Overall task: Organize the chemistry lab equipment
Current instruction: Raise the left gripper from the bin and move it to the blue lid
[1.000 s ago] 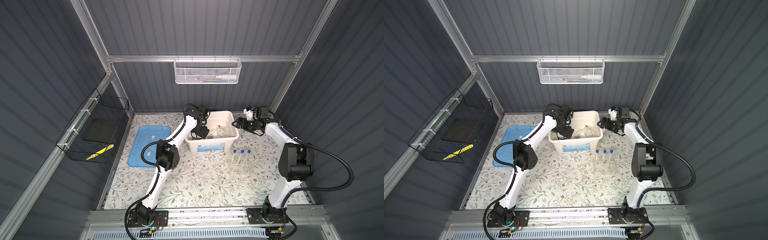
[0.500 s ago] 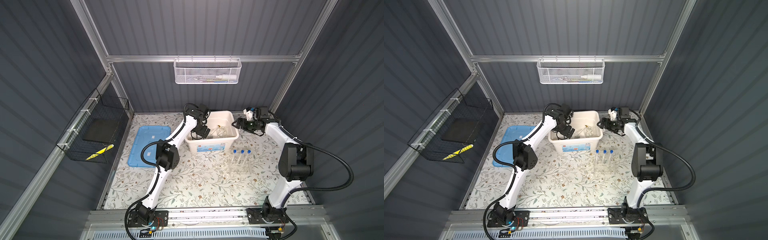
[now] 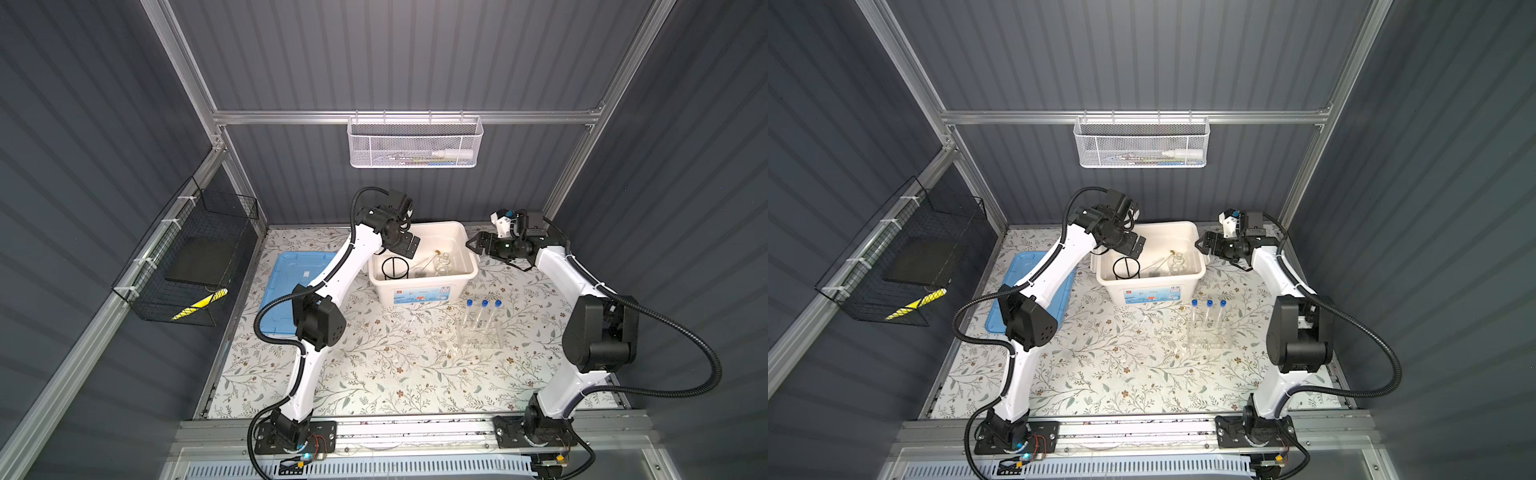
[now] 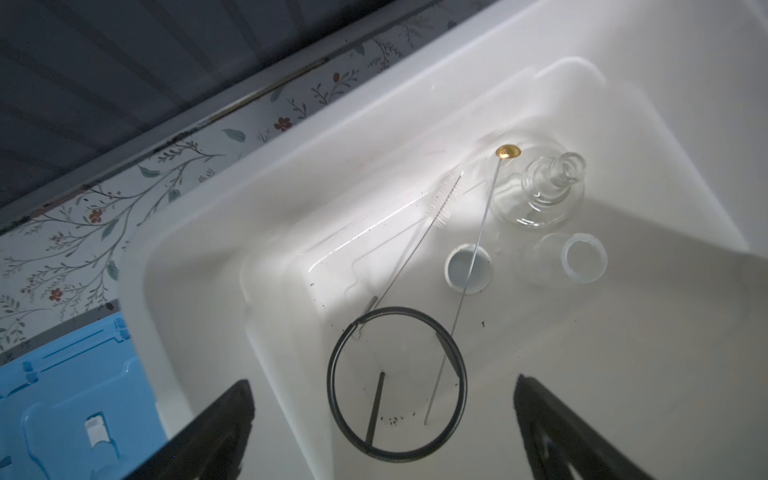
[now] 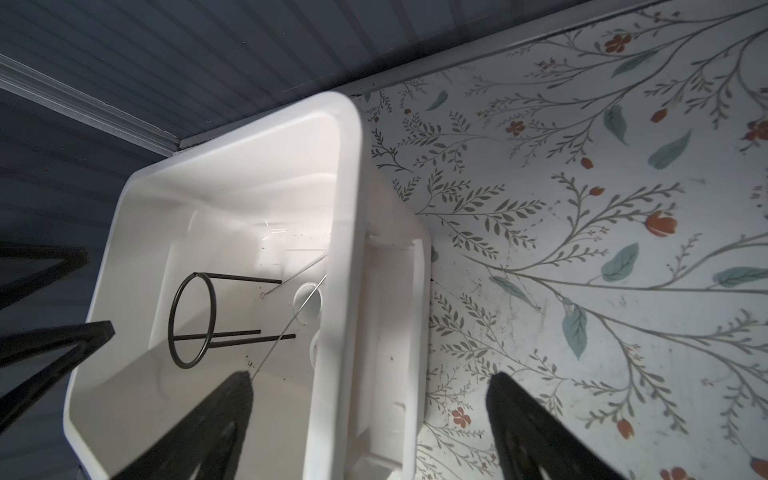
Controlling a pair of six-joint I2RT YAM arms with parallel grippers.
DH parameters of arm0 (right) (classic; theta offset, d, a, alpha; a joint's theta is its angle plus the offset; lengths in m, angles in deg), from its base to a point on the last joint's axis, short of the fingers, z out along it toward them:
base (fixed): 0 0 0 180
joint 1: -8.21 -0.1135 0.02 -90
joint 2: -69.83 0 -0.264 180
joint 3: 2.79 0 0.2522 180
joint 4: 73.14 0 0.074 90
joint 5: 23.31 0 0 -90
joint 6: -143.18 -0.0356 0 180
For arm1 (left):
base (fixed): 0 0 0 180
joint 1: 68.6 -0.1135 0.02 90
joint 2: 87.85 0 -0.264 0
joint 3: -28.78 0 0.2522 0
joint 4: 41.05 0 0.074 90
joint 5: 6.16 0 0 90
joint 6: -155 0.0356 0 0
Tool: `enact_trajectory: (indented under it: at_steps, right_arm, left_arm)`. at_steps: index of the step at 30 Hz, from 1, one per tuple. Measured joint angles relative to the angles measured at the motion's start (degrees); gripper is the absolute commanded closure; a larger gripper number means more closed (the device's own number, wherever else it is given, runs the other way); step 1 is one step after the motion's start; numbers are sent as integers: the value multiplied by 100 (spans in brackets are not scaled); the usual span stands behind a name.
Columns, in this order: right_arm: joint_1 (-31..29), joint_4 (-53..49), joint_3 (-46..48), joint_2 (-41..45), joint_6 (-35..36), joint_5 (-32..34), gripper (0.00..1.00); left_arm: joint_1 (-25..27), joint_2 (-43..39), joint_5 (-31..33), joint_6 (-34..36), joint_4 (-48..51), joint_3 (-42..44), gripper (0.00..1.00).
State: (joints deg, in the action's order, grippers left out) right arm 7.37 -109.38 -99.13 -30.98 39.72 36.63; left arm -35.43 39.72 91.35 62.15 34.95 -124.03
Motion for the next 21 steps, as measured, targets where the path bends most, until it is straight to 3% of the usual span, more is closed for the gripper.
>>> enact_trajectory:
  at_steps: [8, 21]
  right_arm:
    - [11, 15, 146, 114, 0, 0, 7]
    - [114, 219, 468, 354, 15, 9, 1]
  left_arm:
    - [0, -1104, 358, -149, -931, 1274, 0]
    - [-101, -3045, 1934, -656, -1917, 3886, 0]
